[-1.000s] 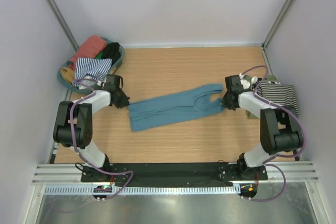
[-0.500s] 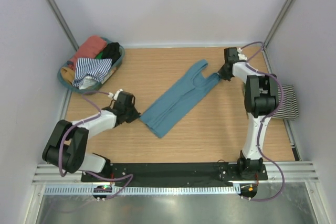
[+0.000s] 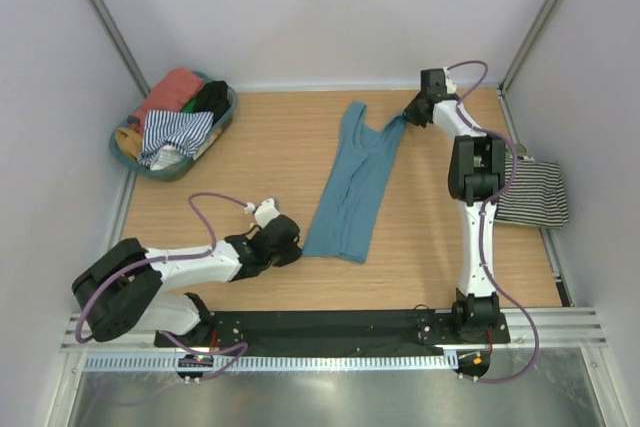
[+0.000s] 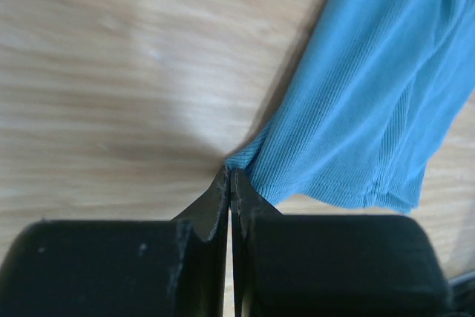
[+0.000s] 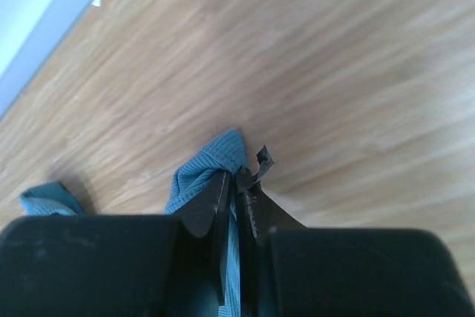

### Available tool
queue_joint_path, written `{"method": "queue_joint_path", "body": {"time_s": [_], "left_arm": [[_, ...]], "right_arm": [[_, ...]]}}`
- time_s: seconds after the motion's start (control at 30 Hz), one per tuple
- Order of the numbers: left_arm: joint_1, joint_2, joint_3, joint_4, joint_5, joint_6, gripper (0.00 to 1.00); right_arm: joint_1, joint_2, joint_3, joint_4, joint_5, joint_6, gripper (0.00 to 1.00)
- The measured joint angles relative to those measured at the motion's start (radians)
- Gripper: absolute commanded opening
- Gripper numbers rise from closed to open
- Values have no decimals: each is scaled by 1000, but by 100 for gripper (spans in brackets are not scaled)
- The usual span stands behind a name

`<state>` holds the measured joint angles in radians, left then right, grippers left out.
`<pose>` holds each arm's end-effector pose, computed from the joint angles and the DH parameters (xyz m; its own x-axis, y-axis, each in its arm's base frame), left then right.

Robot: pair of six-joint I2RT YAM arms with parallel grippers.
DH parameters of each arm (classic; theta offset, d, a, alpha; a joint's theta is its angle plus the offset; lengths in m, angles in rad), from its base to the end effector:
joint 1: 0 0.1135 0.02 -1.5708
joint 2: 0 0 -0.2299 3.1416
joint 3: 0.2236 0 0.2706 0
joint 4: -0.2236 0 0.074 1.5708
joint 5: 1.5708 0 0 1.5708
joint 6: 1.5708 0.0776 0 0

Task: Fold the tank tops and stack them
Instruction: Fold the tank top

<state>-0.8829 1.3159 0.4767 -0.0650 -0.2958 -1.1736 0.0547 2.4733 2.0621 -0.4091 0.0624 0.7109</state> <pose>0.1918 -0.1978 0.0632 -0.7690 -0.4536 -0.4505 -0.2185 0.8487 -0.4816 0.5690 0.0263 0.0947 -0.5613 0.6215 -0.5466 0.4673 0.7830 0.4105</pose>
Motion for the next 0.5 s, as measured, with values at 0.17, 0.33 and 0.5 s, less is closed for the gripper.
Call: {"method": "queue_joint_path", "body": {"time_s": [0.17,0.33,0.5], "left_arm": [[-143,91,64,16,-49,-64,0],[-205,175,146,2,-74,-89,0],[-221,166,153,-40,-98,-103,18]], "right_arm": [[6,47,54,69,-109,0,52],[39,49,63,113,-138,-45,64],[83,34,40,120,-149,-82,64]]}}
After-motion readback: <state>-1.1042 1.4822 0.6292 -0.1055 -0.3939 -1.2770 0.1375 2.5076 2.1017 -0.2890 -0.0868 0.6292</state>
